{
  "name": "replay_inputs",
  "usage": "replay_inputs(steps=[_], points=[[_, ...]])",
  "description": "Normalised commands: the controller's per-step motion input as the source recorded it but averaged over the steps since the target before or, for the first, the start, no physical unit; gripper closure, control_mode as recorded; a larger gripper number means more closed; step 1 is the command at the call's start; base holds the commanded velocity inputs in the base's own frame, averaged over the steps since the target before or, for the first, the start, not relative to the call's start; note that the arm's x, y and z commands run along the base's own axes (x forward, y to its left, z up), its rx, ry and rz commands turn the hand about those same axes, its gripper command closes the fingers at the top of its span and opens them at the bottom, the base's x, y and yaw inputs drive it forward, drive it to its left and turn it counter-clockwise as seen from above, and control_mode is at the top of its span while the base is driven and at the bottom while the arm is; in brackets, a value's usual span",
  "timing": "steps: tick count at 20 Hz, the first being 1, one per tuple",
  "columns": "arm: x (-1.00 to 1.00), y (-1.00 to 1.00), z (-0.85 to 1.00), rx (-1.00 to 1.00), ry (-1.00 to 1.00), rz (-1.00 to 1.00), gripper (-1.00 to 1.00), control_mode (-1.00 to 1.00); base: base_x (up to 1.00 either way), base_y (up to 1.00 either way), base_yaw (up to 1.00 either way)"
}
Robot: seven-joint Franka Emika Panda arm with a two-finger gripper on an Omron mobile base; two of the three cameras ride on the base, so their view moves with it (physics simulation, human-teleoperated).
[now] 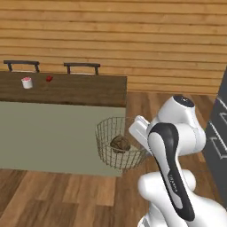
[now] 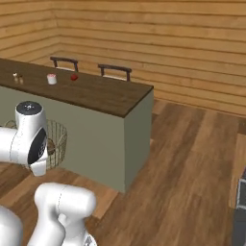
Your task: Open the cabinet, pick up the bread from the cabinet and place it in the basket. Then move the basket to the dining counter.
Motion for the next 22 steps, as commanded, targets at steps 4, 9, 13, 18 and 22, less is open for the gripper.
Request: replay_inputs(steps=[4, 9, 13, 18, 22], points=[[0.00, 0.00, 0.00, 0.00, 0.00, 0.00, 1.00, 1.00, 1.00, 1.00, -0.07], [0.00, 0.00, 0.00, 0.00, 0.00, 0.00, 1.00, 1.00, 1.00, 1.00, -0.19], [0.00, 0.00, 0.00, 0.00, 0.00, 0.00, 1.00, 1.00, 1.00, 1.00, -0.30], [0.00, 0.00, 0.00, 0.00, 0.00, 0.00, 1.00, 1.00, 1.00, 0.86, -0.32], [0.00, 0.00, 0.00, 0.00, 0.00, 0.00, 1.00, 1.00, 0.97, 0.38, -0.15]])
